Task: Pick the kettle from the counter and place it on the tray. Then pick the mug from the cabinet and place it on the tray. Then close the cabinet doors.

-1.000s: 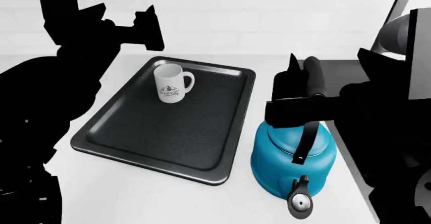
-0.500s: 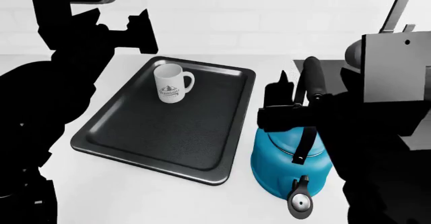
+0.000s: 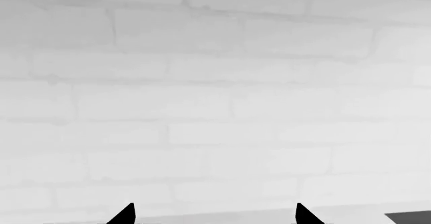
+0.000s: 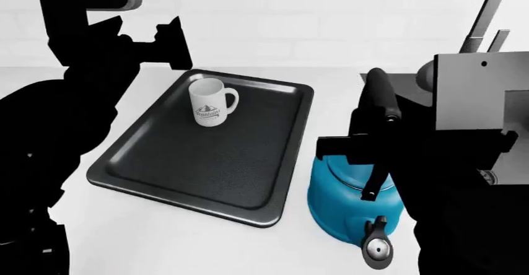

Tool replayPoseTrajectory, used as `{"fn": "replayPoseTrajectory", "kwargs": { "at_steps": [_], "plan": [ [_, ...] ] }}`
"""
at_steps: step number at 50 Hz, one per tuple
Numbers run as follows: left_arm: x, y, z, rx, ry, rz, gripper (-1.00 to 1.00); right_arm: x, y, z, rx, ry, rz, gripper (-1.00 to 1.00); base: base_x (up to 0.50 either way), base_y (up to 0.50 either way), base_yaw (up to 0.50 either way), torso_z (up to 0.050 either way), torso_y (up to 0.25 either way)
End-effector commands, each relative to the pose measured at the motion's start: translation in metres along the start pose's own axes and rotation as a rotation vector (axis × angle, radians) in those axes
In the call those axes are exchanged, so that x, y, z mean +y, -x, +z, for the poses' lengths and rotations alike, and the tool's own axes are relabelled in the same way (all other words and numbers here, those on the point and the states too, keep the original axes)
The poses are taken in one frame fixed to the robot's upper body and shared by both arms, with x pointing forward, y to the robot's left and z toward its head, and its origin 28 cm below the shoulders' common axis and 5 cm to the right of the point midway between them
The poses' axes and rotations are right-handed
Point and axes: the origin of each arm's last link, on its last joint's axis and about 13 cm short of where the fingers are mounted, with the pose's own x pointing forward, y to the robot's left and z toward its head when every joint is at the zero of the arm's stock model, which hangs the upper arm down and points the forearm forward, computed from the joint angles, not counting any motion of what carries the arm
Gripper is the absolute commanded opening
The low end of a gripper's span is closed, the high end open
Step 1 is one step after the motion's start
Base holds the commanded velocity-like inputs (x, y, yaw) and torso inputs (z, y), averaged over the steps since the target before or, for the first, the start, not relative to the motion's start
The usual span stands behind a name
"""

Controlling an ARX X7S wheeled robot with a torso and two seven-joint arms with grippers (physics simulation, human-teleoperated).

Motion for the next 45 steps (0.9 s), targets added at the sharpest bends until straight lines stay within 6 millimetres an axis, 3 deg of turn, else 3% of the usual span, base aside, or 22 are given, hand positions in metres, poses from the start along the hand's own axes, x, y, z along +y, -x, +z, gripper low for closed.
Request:
{"fn": "replayPoseTrajectory", "kwargs": {
  "at_steps": [1,8,24,45],
  "plan": [
    [0.001,0.000,-0.003,0.006,0.002,0.003,1.00,0.000,-0.001,-0.002,0.007,0.004,0.002,-1.00,0.00,0.00,0.00,0.000,0.000],
    [0.002,0.000,-0.004,0.007,0.007,0.008,1.00,-0.003,-0.002,0.002,-0.005,0.004,-0.021,-1.00,0.00,0.00,0.00,0.000,0.000],
    [0.004,0.004,0.006,-0.017,0.010,0.012,1.00,-0.010,0.010,0.048,-0.131,0.006,-0.065,-1.00,0.00,0.00,0.00,0.000,0.001],
    [0.007,0.028,0.021,-0.086,-0.011,-0.008,1.00,0.036,-0.018,0.091,-0.172,0.056,0.103,-1.00,0.00,0.00,0.00,0.000,0.001]
  ]
}}
